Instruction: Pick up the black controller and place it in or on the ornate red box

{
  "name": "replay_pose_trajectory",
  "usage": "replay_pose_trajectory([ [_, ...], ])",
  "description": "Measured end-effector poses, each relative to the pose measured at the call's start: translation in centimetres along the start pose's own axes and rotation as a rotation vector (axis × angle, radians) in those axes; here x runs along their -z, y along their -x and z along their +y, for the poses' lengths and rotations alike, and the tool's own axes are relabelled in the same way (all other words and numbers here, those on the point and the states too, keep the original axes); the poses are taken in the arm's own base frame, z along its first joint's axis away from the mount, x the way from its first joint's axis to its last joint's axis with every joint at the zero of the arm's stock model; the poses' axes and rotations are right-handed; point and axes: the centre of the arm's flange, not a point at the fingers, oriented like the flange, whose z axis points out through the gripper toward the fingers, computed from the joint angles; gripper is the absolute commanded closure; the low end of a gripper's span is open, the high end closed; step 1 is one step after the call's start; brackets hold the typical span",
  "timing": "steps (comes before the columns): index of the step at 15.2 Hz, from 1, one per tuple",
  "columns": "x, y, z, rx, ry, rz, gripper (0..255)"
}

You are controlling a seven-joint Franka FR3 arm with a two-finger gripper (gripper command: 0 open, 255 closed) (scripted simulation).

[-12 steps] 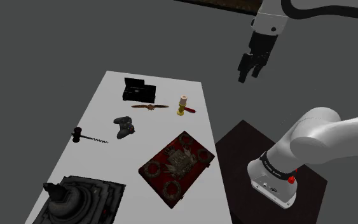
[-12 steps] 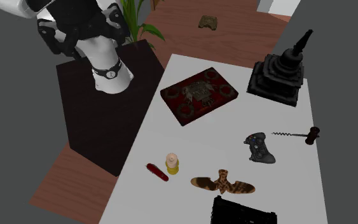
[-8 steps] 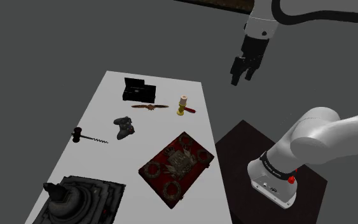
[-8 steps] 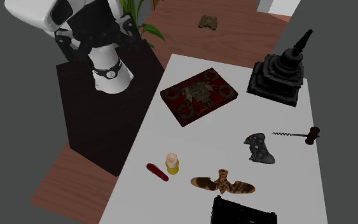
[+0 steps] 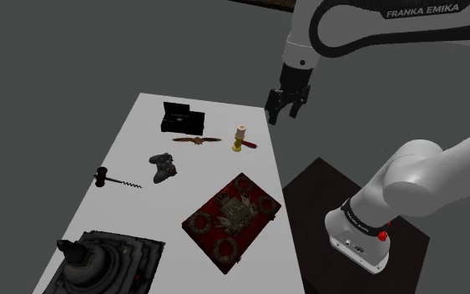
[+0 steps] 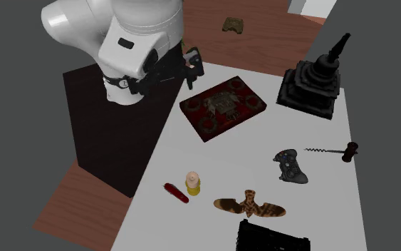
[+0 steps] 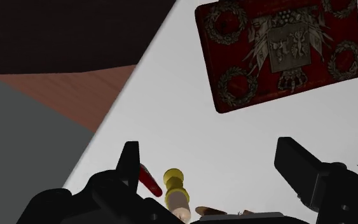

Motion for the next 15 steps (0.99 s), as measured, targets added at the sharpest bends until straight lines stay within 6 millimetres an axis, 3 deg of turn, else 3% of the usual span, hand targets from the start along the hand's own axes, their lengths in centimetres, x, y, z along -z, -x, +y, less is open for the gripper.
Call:
replay_pose_trajectory([
  [15, -9.4, -10.4, -13.3, -0.053, -0.038, 0.017, 0],
])
